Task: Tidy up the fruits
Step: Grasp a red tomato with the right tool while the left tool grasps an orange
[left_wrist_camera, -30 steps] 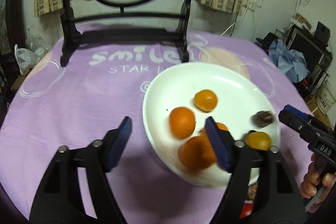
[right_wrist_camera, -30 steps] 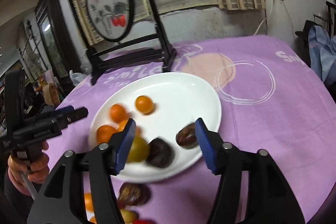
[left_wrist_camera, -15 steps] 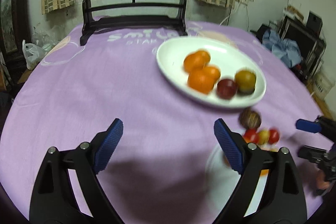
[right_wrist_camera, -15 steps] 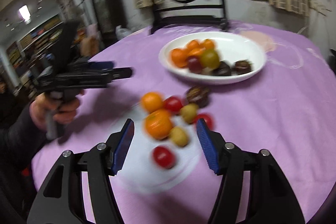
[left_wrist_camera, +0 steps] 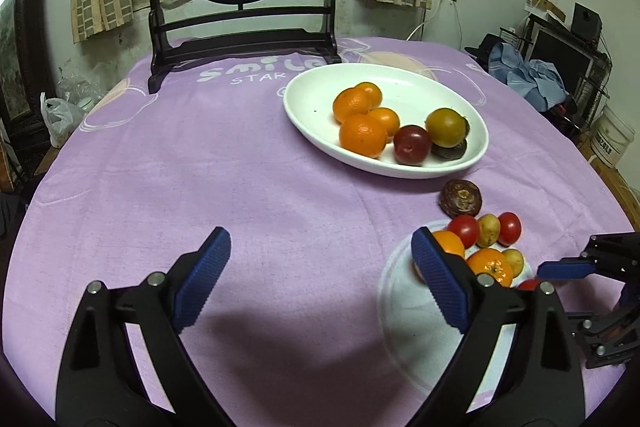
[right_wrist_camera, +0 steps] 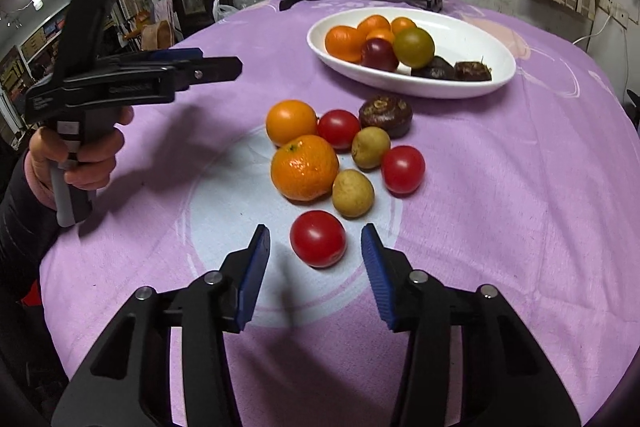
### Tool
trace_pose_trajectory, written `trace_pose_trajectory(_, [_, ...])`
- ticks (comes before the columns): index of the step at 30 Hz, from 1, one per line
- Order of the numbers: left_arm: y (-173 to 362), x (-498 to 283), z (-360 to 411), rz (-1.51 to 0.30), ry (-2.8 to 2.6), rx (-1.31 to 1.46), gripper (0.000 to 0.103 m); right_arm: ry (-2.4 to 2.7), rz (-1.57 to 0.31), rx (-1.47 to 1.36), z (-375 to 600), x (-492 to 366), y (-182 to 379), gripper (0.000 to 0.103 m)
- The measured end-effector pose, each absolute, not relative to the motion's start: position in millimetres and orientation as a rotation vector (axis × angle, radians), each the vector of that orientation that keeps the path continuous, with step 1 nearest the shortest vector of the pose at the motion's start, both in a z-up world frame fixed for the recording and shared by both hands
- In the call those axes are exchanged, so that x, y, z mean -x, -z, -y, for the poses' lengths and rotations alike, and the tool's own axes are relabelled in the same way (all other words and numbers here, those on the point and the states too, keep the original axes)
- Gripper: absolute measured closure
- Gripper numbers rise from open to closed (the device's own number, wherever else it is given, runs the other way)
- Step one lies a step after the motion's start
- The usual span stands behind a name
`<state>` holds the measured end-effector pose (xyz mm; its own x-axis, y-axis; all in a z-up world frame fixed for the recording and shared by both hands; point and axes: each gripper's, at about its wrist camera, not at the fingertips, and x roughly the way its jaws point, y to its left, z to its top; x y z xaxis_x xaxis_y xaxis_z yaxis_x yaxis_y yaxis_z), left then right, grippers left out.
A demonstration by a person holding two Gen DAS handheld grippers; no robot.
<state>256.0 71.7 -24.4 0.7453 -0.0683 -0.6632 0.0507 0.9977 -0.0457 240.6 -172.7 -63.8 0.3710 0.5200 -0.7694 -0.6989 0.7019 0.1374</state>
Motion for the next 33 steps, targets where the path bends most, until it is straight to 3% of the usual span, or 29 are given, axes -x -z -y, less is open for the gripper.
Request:
trace_pose_trajectory(6, [22.6, -253.4, -68.0, -0.724, 0.08, 0.026, 0.009, -0.787, -0.914, 0.231, 170.3, -244.3, 70.1, 0.071])
trace_pose_trajectory(17, [23.0, -243.4, -46.9, -0.767, 0.281, 0.009, 0.011, -0.746, -0.89, 0.058, 200.8, -256.0, 52.0, 0.072])
trace_pose_trajectory(22, [35.8, -227.9, 1.2, -0.803, 0.471, -0.148, 0.04, -0.732, -0.885, 0.039, 203.3, -257.5, 48.4, 0.072])
trace_pose_trajectory(25, [46.8, -227.6, 17.1, -0.835, 0.506, -0.193, 0.05, -0.732, -0.887, 0.033, 203.4, -257.9, 48.0, 0.072])
trace_pose_trajectory(28, [53.5, -233.4, 24.2, -0.86, 0.509, -0.2, 0.057, -0.731, -0.886, 0.03, 204.9, -256.2, 47.6, 0.072])
trace_pose_trajectory(33, [57.2, -244.2, 30.6, -0.862, 0.472, -0.218, 0.057, -0.737, -0.886, 0.025, 205.2, -254.8, 46.7, 0.072])
